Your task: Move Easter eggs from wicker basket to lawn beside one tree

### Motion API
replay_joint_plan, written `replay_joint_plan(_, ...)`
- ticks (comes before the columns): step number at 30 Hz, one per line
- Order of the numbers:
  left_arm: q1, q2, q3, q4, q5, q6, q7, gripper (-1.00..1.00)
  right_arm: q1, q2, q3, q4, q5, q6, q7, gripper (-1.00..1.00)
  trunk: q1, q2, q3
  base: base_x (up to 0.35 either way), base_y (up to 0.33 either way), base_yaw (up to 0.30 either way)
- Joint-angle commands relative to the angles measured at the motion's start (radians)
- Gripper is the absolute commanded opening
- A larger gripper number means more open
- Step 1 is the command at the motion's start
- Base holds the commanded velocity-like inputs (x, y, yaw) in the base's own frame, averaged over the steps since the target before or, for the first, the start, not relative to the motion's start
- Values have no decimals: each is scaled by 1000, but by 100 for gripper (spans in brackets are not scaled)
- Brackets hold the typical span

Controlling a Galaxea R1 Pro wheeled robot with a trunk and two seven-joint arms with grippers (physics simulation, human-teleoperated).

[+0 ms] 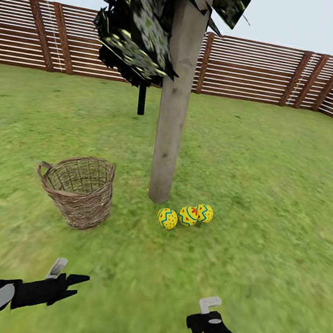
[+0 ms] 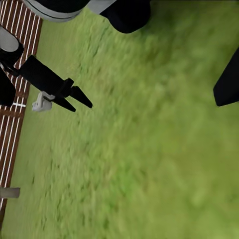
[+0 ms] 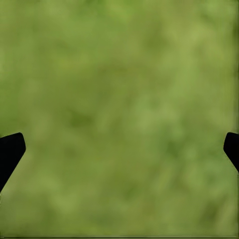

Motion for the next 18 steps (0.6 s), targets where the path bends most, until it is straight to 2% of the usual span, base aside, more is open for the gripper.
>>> replay_joint_plan(1,-1,1,-5,-1,9,5,1,100,5,1,5,-1,10,5,-5,100,-1,0,3,0,0,0)
replay_joint_plan(5,-1,0,-6,-7,8,4,5,100,34,4,5,-1,13,0,-5,100,-2,1,19,0,0,0)
replay_joint_plan(8,-1,-9,-4,-6,8,3,37,100,50,5,5,-1,12,-2,-5,100,-4,2,30,0,0,0)
replay_joint_plan(11,-1,-15,-3,-8,7,3,111,100,61,5,5,-1,12,-2,-5,100,-5,2,42,0,0,0)
replay_joint_plan(12,-1,-23,-3,-9,7,-10,164,100,66,5,5,-1,11,-3,-4,100,-6,3,46,0,0,0)
replay_joint_plan(18,-1,-57,-7,-22,7,-58,308,100,87,6,5,-2,12,-43,-3,100,-8,4,69,0,0,0)
